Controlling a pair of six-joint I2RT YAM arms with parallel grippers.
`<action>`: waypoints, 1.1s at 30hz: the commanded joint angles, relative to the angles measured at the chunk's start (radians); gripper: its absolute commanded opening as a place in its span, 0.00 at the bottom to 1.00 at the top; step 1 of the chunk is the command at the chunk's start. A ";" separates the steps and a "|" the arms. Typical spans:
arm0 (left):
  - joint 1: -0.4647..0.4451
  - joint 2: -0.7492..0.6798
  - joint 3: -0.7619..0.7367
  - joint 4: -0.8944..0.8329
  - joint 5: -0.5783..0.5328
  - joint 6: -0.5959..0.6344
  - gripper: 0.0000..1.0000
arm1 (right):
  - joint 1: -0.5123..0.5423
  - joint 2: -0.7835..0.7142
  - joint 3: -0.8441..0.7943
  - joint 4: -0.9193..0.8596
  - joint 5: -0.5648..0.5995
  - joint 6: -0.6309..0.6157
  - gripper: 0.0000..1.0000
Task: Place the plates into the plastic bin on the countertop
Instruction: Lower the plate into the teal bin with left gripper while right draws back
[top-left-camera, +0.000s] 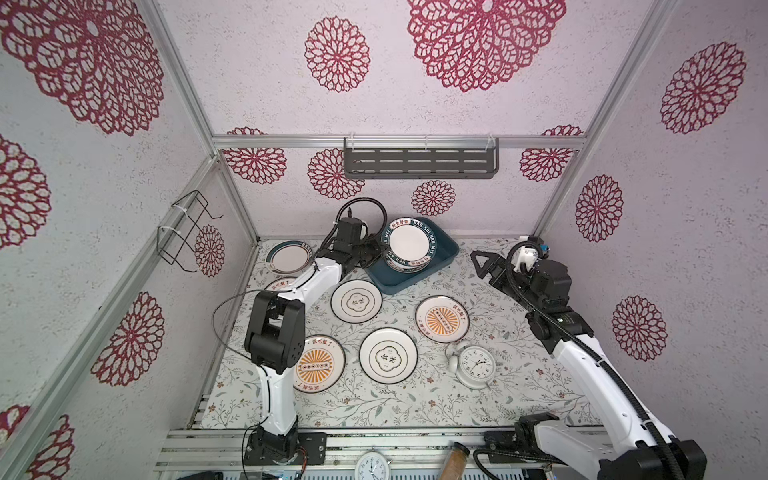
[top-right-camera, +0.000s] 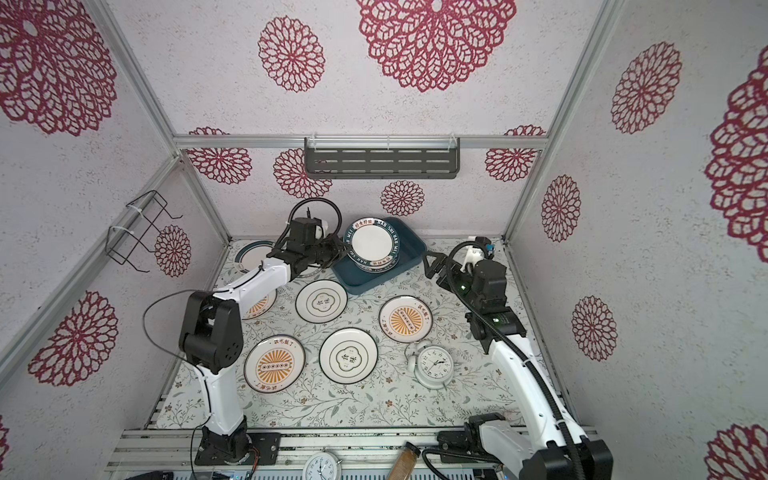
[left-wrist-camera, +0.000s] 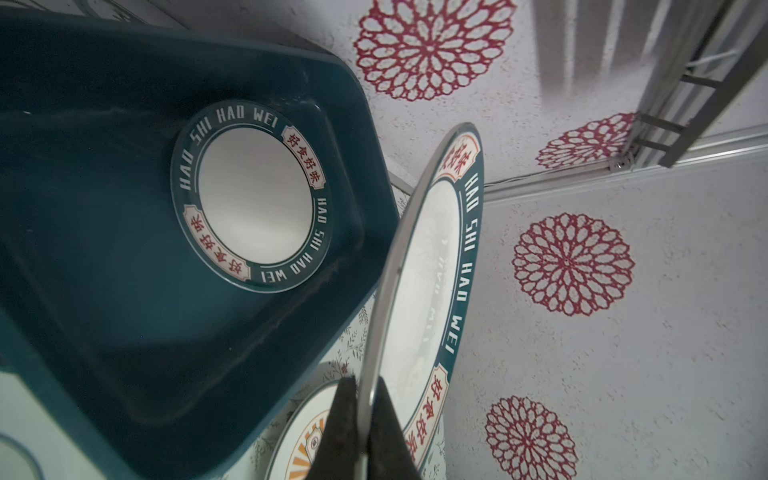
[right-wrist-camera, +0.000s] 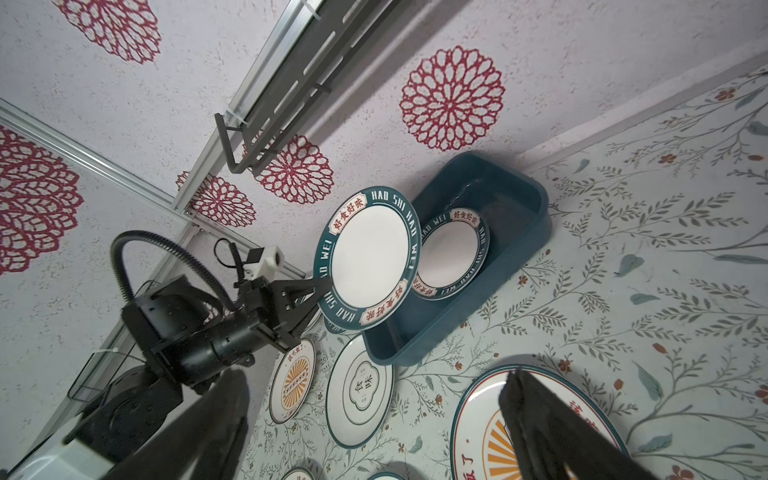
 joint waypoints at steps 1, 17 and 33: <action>0.012 0.093 0.084 -0.003 -0.003 -0.024 0.07 | -0.001 -0.054 -0.008 -0.020 0.056 -0.020 0.99; 0.037 0.391 0.329 0.042 -0.009 -0.125 0.08 | -0.001 -0.098 -0.064 -0.032 0.115 0.043 0.99; 0.024 0.484 0.505 -0.134 -0.040 -0.051 0.12 | -0.001 -0.049 -0.059 -0.005 0.111 0.049 0.99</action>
